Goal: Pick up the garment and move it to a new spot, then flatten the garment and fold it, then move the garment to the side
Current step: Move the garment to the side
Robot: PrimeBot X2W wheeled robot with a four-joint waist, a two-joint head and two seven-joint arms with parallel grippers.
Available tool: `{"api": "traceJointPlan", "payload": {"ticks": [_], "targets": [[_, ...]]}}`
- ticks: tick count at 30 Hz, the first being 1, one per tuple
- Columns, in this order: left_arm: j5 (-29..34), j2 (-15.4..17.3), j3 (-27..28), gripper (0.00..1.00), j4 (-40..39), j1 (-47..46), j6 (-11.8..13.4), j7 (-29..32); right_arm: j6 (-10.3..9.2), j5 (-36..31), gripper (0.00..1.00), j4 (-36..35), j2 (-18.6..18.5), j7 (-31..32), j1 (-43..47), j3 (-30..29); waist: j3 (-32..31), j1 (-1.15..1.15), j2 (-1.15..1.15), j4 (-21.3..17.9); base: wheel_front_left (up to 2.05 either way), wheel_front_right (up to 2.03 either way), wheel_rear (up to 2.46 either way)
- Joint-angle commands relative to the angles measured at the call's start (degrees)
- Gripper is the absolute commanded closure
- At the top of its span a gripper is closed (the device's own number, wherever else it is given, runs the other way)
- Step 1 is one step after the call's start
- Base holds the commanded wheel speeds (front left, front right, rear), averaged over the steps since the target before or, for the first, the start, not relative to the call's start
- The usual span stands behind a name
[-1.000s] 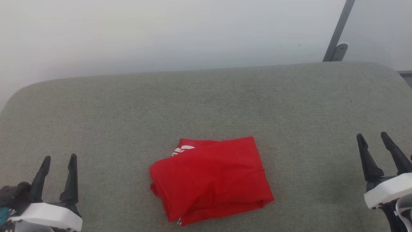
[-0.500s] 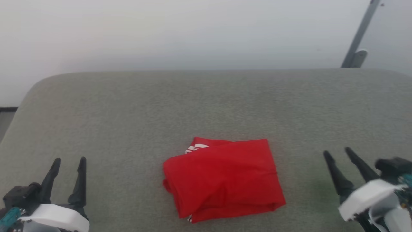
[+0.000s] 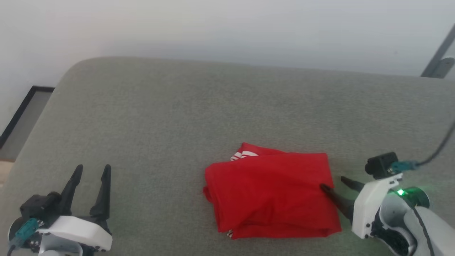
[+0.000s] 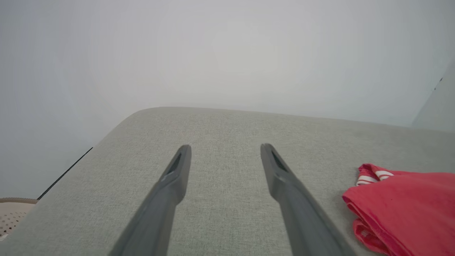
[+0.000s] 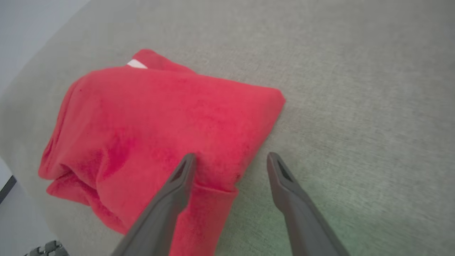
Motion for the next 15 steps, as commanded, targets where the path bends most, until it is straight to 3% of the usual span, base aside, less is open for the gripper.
{"api": "traceJointPlan", "payload": {"ticks": [1, 8, 14, 15], "targets": [[0.16, -0.34, -0.15, 0.0, 0.09, -0.86, -0.13, -0.25, 0.02, -0.5, 0.0, 1.22, -0.01, 2.88, -1.49, -0.02, 0.94, 0.0, 0.0, 1.14, 0.0, 0.0, 0.0], [-0.06, -0.99, -1.36, 0.0, 0.63, -2.36, -0.13, -0.25, 0.02, -2.67, 0.0, 5.62, 2.13, 11.85, -4.6, -0.75, 3.04, 0.0, 0.0, 3.03, 0.0, 0.0, 0.0], [-0.29, -1.73, -2.01, 0.0, 1.26, -3.84, -0.13, -0.25, 0.01, -4.81, 0.0, 11.99, 6.56, 19.75, -5.8, -2.7, 4.64, 0.0, 0.0, 4.28, 0.0, 0.0, 0.0], [-0.28, -1.79, -2.06, 0.0, 1.38, -3.95, -0.13, -0.25, 0.01, -4.91, 0.63, 12.46, 7.17, 20.21, -5.9, -3.16, 4.73, 0.0, 0.0, 4.34, 0.0, 0.0, 0.0]]}}
